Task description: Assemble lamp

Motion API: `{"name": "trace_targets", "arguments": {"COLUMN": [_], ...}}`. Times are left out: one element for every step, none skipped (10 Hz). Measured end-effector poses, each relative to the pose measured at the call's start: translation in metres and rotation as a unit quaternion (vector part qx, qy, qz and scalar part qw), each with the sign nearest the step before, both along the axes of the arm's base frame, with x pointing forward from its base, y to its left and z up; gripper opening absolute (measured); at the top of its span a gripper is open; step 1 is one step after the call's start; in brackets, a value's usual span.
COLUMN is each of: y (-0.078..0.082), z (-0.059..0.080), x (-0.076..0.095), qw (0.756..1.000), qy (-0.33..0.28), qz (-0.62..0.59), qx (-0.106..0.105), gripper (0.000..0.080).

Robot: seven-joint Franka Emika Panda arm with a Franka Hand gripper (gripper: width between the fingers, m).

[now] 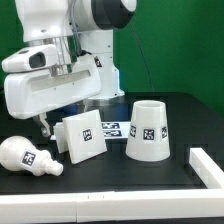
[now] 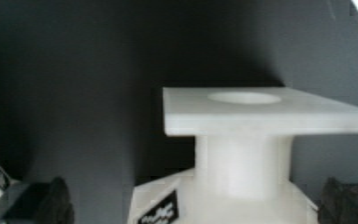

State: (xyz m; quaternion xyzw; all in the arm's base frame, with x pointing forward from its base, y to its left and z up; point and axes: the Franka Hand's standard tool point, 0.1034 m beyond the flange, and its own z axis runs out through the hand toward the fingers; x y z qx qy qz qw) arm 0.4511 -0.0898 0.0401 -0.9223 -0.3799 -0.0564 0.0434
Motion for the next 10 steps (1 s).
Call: {"name": "trace_targets", "arguments": {"y": [0.001,0.004,0.008,0.014,0.017,0.016,0.015,0.015,0.015,0.015], "z": [-0.009,-0.015,-0.017,-0.017,-0.015,-0.017,-0.017,-0.017,-0.017,-0.017], "x": [-0.001,-0.003,-0.004,-0.003,-0.002,-0.003,-0.003,-0.003,-0.004,-0.004], "qw": [1.0,1.0,1.0,0.999,0.999,0.999,0.999,0.999,0.999,0.999], "qy": [0.004,0.008,0.013,0.018,0.019,0.02,0.021,0.021,0.021,0.021], "qz": [-0.004,-0.012,-0.022,-0.03,-0.038,-0.04,-0.041,-0.042,-0.042,-0.043], "qx": [-0.001,-0.002,0.001,0.004,0.003,0.003,0.003,0.003,0.003,0.003], "gripper": [0.07,0.07,0.07,0.07,0.07,0.066,0.0522,0.0522,0.0387,0.0308]}}
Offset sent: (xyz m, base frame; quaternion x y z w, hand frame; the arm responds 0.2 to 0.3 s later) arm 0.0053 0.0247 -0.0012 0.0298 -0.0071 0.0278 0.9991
